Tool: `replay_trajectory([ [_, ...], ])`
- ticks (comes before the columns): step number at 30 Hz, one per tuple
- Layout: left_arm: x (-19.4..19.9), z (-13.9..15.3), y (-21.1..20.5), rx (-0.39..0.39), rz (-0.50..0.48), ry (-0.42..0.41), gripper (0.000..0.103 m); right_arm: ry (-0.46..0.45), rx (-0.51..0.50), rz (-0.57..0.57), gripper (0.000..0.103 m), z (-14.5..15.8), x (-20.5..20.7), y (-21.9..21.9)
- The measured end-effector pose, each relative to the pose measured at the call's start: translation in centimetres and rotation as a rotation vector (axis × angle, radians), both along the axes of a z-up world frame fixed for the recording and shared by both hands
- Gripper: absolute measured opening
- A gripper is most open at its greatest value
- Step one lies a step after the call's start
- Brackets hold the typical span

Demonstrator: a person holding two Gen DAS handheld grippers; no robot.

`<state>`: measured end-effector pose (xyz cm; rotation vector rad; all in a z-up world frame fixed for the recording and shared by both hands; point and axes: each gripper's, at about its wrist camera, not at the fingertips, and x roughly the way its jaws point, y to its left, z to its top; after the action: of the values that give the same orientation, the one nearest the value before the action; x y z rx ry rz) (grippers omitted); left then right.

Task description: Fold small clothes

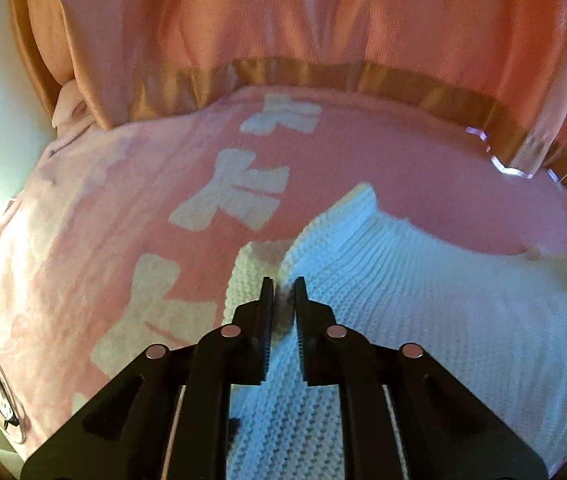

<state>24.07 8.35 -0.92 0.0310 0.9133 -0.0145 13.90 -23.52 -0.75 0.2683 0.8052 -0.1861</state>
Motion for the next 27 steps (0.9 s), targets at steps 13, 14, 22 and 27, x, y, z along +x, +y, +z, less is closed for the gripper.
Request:
replay_trajectory([
  [13,0.4,-0.7,-1.5,0.049,-0.022,-0.007,0.037,0.238,0.068,0.019,0.0,-5.5,3.2,-0.6],
  [14,0.4,-0.7,-1.5,0.052,-0.025,-0.003,0.037,0.227,0.089,0.01,0.0,-5.2,3.0,-0.8],
  [22,-0.9,-0.6,-1.9,0.088,-0.072,0.0,0.04,0.182,0.081,0.006,0.025,-3.0,0.8,-1.4],
  [27,-3.8,-0.2,-0.5,0.086,-0.103,0.013,0.06,0.203,0.075,0.057,0.047,-2.5,-4.1,-0.9],
])
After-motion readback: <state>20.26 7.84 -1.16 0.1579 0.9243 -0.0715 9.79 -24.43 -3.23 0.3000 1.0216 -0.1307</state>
